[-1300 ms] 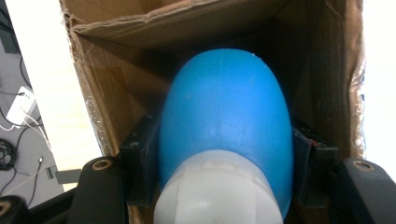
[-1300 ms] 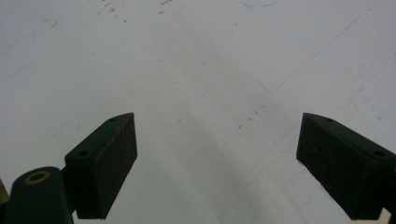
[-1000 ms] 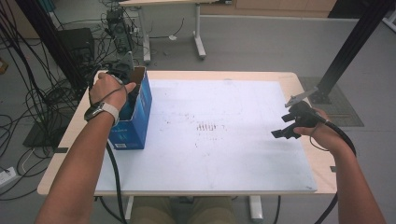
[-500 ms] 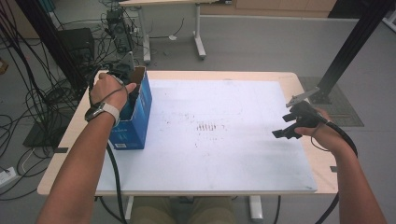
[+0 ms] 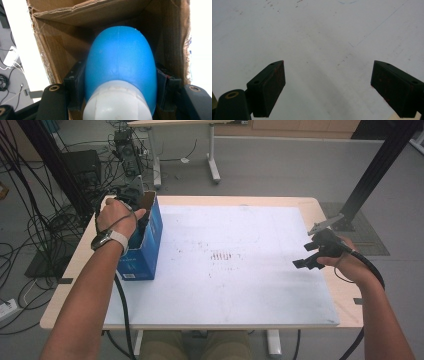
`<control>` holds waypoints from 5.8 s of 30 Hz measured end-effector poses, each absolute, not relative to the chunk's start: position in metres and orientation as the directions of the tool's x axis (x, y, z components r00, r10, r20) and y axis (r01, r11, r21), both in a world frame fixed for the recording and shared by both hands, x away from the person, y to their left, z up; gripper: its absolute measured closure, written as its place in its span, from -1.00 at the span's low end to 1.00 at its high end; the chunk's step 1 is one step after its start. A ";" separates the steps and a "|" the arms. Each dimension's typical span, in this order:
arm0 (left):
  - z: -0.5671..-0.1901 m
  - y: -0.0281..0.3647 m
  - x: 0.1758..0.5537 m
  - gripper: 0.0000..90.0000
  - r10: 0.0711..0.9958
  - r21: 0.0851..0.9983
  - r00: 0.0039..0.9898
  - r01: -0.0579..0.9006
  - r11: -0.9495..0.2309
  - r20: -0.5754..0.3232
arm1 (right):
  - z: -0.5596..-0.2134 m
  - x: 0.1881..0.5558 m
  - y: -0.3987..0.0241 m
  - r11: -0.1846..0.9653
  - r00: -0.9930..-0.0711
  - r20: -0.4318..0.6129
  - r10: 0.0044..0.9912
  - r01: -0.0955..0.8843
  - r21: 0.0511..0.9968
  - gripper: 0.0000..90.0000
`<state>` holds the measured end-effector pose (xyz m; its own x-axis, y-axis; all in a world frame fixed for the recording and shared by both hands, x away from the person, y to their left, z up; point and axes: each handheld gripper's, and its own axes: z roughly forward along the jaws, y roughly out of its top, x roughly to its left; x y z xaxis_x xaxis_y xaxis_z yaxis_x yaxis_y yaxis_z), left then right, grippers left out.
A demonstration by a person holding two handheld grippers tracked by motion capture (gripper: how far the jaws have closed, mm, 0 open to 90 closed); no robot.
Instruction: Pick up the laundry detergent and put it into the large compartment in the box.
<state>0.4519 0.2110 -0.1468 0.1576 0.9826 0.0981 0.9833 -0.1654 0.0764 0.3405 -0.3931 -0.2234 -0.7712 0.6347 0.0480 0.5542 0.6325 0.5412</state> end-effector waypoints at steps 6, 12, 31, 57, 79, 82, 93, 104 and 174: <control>-0.147 0.211 0.451 -0.16 0.982 0.077 0.158 0.983 -0.166 0.099 | -0.224 0.340 -0.394 0.630 -0.770 0.049 0.636 0.555 0.543 -0.72; -0.147 0.212 0.451 -0.17 0.983 0.079 0.158 0.983 -0.165 0.096 | -0.224 0.339 -0.394 0.630 -0.770 0.047 0.636 0.554 0.544 -0.72; -0.147 0.212 0.450 -0.17 0.982 0.083 0.160 0.982 -0.168 0.097 | -0.225 0.337 -0.396 0.626 -0.767 0.050 0.640 0.558 0.545 -0.72; -0.147 0.214 0.450 -0.17 0.982 0.090 0.165 0.981 -0.173 0.090 | -0.226 0.339 -0.396 0.631 -0.769 0.053 0.637 0.560 0.537 -0.72; -0.148 0.218 0.448 -0.33 0.979 0.108 0.186 0.975 -0.195 0.083 | -0.224 0.337 -0.396 0.631 -0.765 0.054 0.642 0.567 0.529 -0.72; -0.148 0.220 0.448 -0.37 0.979 0.111 0.189 0.974 -0.196 0.077 | -0.224 0.338 -0.395 0.632 -0.765 0.054 0.642 0.568 0.527 -0.72; -0.142 0.230 0.446 -0.44 0.982 0.122 0.183 0.975 -0.187 0.047 | -0.224 0.338 -0.393 0.634 -0.766 0.054 0.641 0.567 0.525 -0.72; -0.130 0.250 0.443 -0.61 0.983 0.143 0.181 0.974 -0.174 -0.038 | -0.220 0.336 -0.391 0.637 -0.768 0.047 0.639 0.563 0.526 -0.72; -0.014 0.162 0.408 -0.88 0.518 0.237 0.854 0.495 -0.836 0.045 | -0.193 0.314 -0.378 0.640 -0.761 0.010 0.649 0.553 0.533 -0.73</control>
